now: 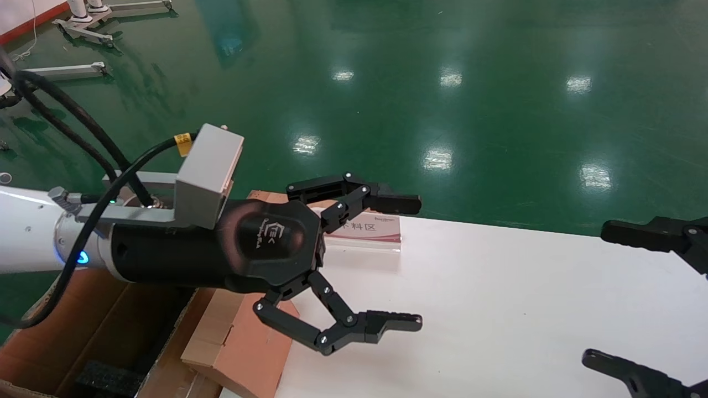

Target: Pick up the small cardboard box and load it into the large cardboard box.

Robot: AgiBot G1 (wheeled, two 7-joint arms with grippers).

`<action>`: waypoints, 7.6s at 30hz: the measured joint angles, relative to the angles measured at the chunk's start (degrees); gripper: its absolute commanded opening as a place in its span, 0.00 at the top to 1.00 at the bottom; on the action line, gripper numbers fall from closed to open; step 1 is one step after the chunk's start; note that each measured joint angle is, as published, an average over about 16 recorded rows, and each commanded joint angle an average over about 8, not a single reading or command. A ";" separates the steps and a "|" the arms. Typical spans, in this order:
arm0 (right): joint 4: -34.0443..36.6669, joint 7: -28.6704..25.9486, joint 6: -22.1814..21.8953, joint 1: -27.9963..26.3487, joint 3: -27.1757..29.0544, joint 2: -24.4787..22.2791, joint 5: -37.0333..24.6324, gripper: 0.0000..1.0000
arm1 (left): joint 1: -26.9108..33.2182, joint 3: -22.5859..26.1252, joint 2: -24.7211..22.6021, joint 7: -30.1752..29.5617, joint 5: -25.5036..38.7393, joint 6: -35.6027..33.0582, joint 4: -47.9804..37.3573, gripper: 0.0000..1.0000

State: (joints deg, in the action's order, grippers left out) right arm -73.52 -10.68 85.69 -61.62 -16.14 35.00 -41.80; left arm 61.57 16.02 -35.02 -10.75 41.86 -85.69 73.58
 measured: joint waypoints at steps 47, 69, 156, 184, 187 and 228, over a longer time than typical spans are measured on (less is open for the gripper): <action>0.08 0.09 -0.03 -0.04 -0.15 -0.05 0.04 0.00 | 33.63 29.21 0.53 -39.26 37.37 -4.75 4.05 0.00; 0.08 0.14 -0.07 -0.06 -0.24 -0.08 0.10 0.00 | 60.25 67.45 -3.38 -61.90 41.30 -5.33 4.24 0.00; 0.10 0.22 -0.16 -0.08 -0.40 -0.16 0.24 1.00 | 70.39 99.61 -9.04 -74.35 34.35 3.43 3.66 1.00; 0.15 0.28 -0.17 -0.13 -0.50 -0.18 0.29 1.00 | 96.95 93.79 1.56 -69.66 33.93 -4.51 -3.44 1.00; 0.15 0.28 -0.17 -0.13 -0.51 -0.19 0.30 1.00 | 99.63 95.48 2.15 -68.30 34.90 -5.30 -5.35 1.00; 0.15 0.35 -0.24 -0.16 -0.65 -0.25 0.40 0.00 | 97.98 127.28 3.73 -56.26 31.36 -0.38 -23.46 1.00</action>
State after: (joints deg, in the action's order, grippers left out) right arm -73.37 -10.33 85.45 -61.78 -16.79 34.75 -41.40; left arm 159.55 143.30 -31.29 -67.01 73.22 -86.07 50.11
